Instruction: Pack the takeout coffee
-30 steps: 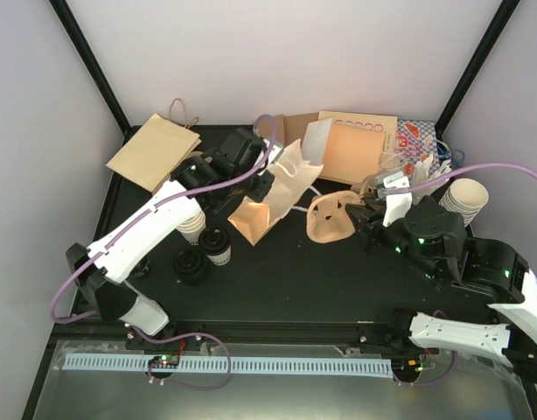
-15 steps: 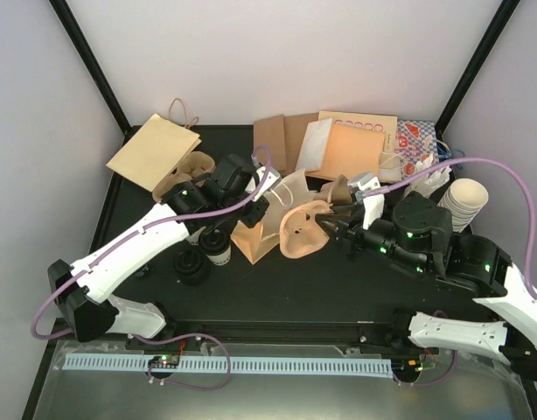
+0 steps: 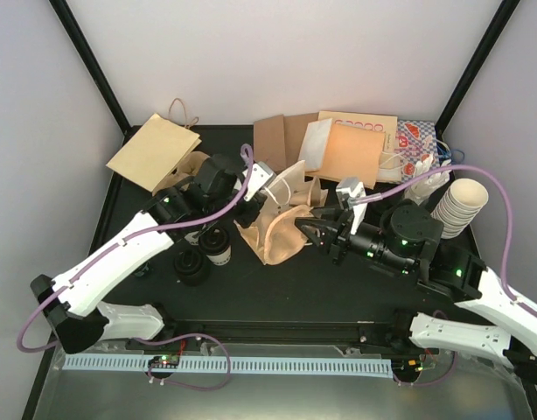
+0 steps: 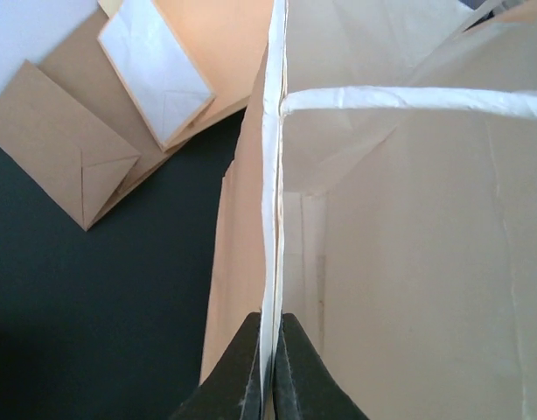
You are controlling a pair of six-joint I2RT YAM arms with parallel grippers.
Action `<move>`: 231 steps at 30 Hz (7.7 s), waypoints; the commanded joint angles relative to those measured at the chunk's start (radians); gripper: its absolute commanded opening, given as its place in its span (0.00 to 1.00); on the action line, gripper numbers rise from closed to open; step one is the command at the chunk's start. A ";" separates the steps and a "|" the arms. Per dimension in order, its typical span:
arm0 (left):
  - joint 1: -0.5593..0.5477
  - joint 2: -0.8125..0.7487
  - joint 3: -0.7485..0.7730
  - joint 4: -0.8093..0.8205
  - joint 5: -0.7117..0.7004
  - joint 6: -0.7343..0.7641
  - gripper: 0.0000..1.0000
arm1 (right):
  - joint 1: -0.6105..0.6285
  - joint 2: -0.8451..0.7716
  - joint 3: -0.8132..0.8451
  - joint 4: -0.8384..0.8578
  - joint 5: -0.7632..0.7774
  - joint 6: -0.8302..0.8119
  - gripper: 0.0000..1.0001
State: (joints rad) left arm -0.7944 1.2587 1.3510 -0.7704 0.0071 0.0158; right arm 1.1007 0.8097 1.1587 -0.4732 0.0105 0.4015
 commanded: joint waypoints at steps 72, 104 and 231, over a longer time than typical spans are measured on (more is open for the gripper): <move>-0.036 -0.002 0.036 -0.069 0.186 0.034 0.02 | -0.087 0.097 -0.129 -0.203 0.148 -0.064 0.28; -0.110 0.072 0.072 -0.111 0.064 0.039 0.02 | 0.068 0.211 -0.189 -0.266 0.559 0.017 0.30; -0.120 0.016 0.012 0.117 0.378 -0.234 0.11 | 0.116 0.190 -0.413 -0.004 0.513 0.032 0.30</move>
State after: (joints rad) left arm -0.9165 1.2785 1.3460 -0.7315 0.3622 -0.1898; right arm 1.2133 0.9985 0.7815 -0.4747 0.5201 0.4244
